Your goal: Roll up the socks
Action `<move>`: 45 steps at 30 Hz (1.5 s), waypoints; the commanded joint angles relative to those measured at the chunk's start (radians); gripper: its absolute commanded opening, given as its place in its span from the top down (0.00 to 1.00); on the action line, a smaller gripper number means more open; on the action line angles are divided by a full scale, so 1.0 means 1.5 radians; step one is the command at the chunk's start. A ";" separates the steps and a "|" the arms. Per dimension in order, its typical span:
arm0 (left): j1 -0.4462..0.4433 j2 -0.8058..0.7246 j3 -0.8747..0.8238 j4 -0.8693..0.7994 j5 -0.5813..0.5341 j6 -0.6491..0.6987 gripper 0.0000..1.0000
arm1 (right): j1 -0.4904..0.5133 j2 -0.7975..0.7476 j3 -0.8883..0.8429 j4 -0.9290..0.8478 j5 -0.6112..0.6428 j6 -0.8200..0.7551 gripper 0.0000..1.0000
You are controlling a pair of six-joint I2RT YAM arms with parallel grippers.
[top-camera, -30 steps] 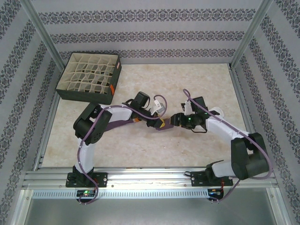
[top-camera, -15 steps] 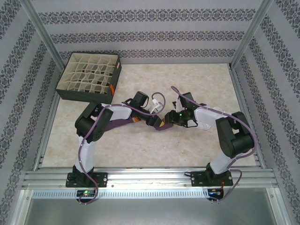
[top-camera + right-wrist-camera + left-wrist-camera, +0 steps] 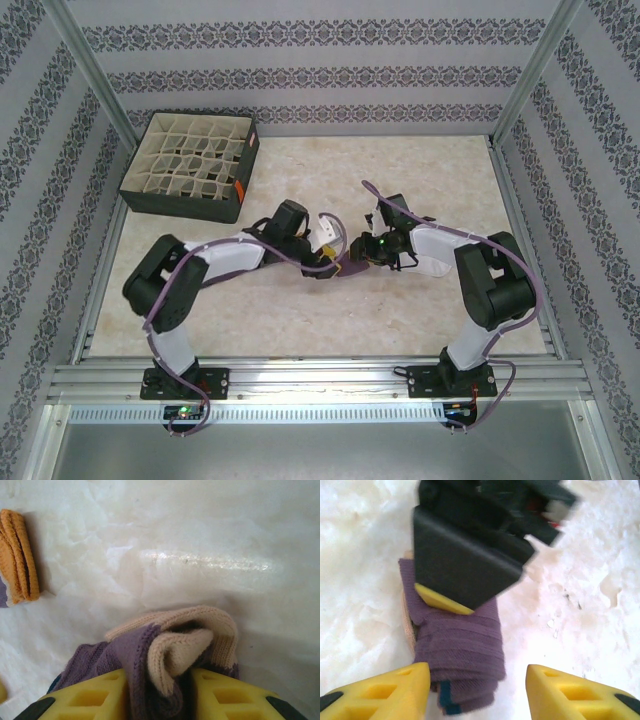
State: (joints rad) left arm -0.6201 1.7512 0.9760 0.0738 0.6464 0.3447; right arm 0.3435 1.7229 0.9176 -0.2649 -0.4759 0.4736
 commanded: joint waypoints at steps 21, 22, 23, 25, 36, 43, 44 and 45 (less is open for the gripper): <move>-0.117 0.073 -0.028 0.172 -0.260 0.150 0.42 | 0.015 0.033 -0.018 -0.093 0.074 -0.001 0.59; -0.117 0.078 -0.015 0.149 -0.265 0.141 0.48 | 0.015 0.028 -0.018 -0.095 0.075 0.000 0.53; -0.117 0.083 -0.005 0.124 -0.268 0.133 0.55 | 0.015 0.023 -0.017 -0.099 0.077 0.004 0.48; -0.115 0.089 0.007 0.090 -0.266 0.113 0.71 | 0.014 0.005 -0.017 -0.106 0.078 0.011 0.43; -0.054 0.092 -0.015 0.100 -0.111 -0.123 0.94 | 0.008 -0.192 -0.076 -0.063 0.111 0.127 0.30; -0.018 0.114 -0.037 0.176 -0.052 -0.253 0.95 | 0.033 -0.191 -0.105 -0.002 0.112 0.210 0.30; -0.017 0.116 -0.035 0.173 -0.050 -0.257 0.96 | 0.038 -0.183 -0.104 0.008 0.111 0.219 0.30; -0.016 0.118 -0.035 0.170 -0.049 -0.257 0.96 | 0.040 -0.176 -0.104 0.017 0.110 0.230 0.30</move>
State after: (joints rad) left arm -0.6563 1.8885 0.9524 0.3473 0.5301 0.0635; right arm 0.3866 1.4311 0.7757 -0.2981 -0.3229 0.7368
